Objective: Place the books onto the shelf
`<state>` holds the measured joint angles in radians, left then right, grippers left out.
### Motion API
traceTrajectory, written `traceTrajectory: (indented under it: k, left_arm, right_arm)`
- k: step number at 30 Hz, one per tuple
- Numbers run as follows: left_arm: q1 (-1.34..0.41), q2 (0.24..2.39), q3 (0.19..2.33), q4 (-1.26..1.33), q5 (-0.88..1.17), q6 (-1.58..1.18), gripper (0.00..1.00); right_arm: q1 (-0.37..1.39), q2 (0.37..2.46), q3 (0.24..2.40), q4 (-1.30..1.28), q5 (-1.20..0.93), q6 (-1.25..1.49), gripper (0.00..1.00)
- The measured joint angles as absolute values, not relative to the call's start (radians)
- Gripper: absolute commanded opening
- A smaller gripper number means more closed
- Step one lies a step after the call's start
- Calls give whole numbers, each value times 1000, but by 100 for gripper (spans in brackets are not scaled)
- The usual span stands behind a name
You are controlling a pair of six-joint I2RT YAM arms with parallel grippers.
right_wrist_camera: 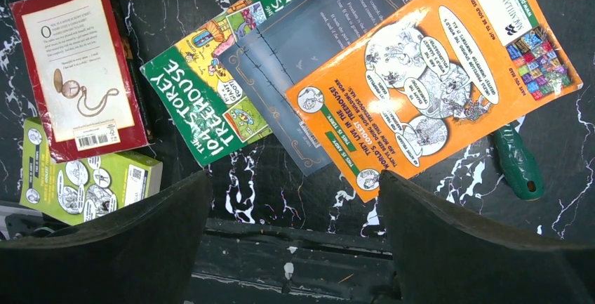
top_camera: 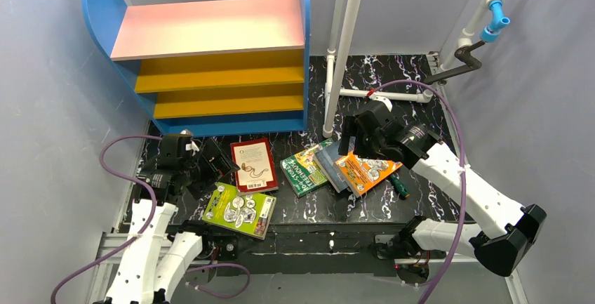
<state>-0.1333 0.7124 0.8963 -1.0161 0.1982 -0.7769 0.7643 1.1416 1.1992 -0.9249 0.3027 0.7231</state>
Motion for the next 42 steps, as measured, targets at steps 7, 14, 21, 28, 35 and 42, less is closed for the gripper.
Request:
traceTrajectory:
  k: [7,14,21,28,35,42]
  left_arm:
    - [-133,691,896,-1010,198,-780,98]
    - [-133,679,896,-1035,141,-774,98]
    - [-138,669,897,-1055,112,-767,98]
    - [-251,734,899,-1048,85,-784,98]
    - [-371,885,851,-917,24,-832,98]
    - [-269,979,780,-757,95,-775,96]
  right_arm:
    - [764,1102,1174,-908,300,729,97]
    - [764,1053,1140,-886,284,737,97]
    - [764,1050,1114,-871,273,750,97]
    - [764,1046,1096,-858,249,762,97]
    - [764,1040,1084,-841,228,775,97]
    - [764,1022,1082,-842,220,779,97]
